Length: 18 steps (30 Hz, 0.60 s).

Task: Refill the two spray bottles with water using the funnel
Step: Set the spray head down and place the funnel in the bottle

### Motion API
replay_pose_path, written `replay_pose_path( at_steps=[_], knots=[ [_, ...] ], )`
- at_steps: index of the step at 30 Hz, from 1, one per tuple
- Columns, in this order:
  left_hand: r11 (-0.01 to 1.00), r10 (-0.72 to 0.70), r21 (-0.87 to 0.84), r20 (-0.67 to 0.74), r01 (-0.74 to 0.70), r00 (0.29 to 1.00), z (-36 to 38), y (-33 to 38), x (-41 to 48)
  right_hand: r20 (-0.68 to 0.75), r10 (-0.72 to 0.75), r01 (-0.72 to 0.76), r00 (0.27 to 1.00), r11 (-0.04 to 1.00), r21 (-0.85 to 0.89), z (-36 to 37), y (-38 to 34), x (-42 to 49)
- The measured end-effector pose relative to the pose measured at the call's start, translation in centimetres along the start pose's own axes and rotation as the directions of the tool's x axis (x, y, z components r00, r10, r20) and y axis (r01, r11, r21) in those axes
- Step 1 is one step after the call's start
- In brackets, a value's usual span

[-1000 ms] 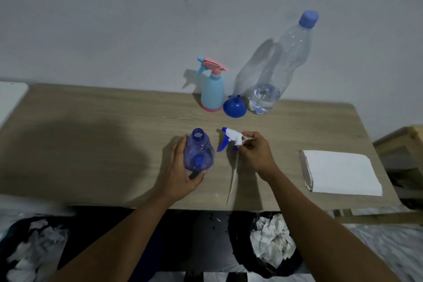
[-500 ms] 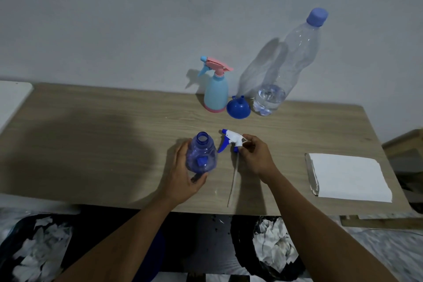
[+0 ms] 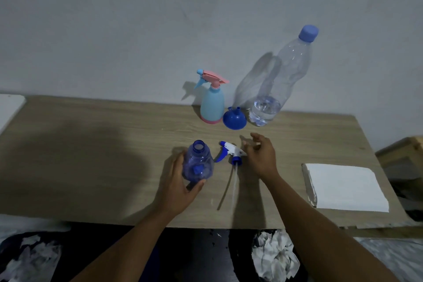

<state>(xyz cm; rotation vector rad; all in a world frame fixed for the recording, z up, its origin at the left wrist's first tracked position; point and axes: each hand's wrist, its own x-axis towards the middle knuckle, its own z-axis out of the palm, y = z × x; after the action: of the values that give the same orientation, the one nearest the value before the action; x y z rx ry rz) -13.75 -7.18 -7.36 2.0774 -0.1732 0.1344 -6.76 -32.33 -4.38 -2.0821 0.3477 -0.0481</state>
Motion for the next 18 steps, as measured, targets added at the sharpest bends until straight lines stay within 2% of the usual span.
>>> replay_pose_path(
  at_steps=[2, 7, 11, 15, 18],
  knots=[
    [1.000, -0.016, 0.001, 0.000, 0.016, 1.000, 0.1, -0.7, 0.3, -0.005, -0.058, 0.058, 0.998, 0.998, 0.029, 0.4, -1.2, 1.5],
    [0.998, -0.066, -0.004, -0.036, 0.066, 0.997, 0.5, -1.9, 0.3, 0.059, -0.186, 0.190, 0.981, 0.978, -0.081, 3.1, -2.5, 5.4],
    [0.995, -0.099, -0.031, -0.037, 0.098, 0.994, 0.6, -2.3, 0.3, 0.047, -0.172, 0.176, 0.984, 0.980, -0.089, 4.8, -2.4, 7.1],
    [0.993, -0.115, -0.043, -0.040, 0.113, 0.993, 0.7, -2.2, 0.3, 0.013, -0.117, 0.118, 0.993, 0.971, -0.207, 5.5, -1.8, 7.9],
    [0.992, -0.098, -0.082, -0.046, 0.094, 0.994, 0.9, -2.1, 0.2, -0.005, -0.126, 0.122, 0.992, 0.968, -0.220, 5.5, -1.5, 8.1]
  ],
)
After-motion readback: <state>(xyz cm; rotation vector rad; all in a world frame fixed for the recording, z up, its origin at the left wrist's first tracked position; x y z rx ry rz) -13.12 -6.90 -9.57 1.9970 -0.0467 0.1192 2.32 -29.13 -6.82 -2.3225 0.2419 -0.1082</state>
